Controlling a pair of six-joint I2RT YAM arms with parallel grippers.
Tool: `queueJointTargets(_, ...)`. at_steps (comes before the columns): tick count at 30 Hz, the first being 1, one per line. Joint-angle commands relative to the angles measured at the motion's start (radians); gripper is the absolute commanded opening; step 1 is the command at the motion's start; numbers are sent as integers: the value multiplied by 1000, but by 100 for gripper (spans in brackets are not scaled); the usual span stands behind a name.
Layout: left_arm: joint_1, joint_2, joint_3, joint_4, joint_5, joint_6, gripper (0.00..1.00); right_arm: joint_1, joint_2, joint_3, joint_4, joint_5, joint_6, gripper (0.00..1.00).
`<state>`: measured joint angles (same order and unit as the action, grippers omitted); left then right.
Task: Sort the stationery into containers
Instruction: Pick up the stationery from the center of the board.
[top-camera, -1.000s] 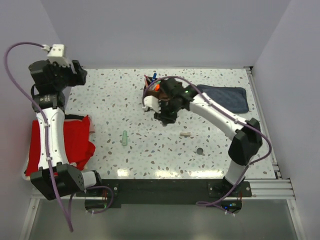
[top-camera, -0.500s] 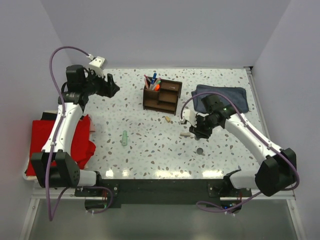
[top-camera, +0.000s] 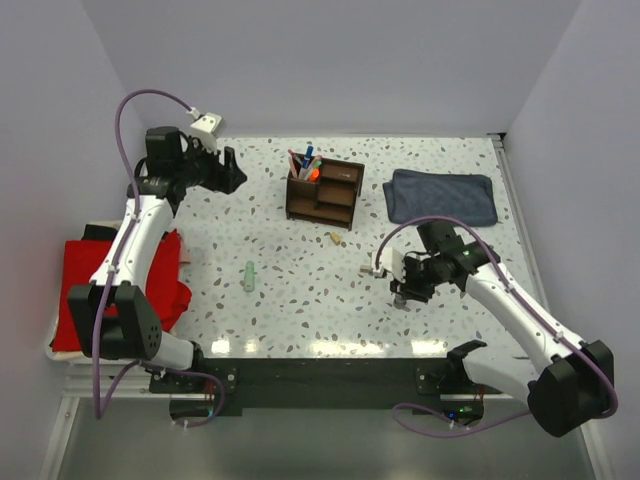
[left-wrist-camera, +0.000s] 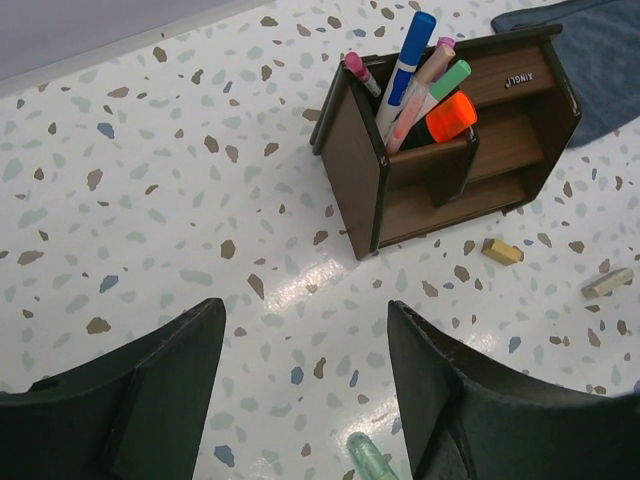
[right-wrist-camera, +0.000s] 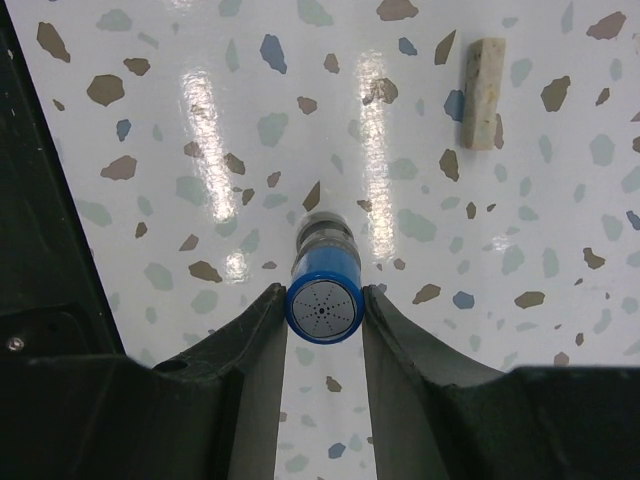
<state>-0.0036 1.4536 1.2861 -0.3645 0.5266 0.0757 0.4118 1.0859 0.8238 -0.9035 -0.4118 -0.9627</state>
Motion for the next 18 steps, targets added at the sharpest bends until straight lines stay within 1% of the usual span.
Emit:
queueJointTargets(1, -16, 4, 55, 18, -10, 32, 71, -7, -11, -14, 55, -45, -8, 0)
queueJointTargets(11, -19, 7, 55, 15, -25, 45, 71, -11, 37, -32, 57, -44, -39, 0)
queueJointTargets(18, -18, 11, 58, 21, -39, 49, 71, -11, 37, -72, 57, -36, -77, 0)
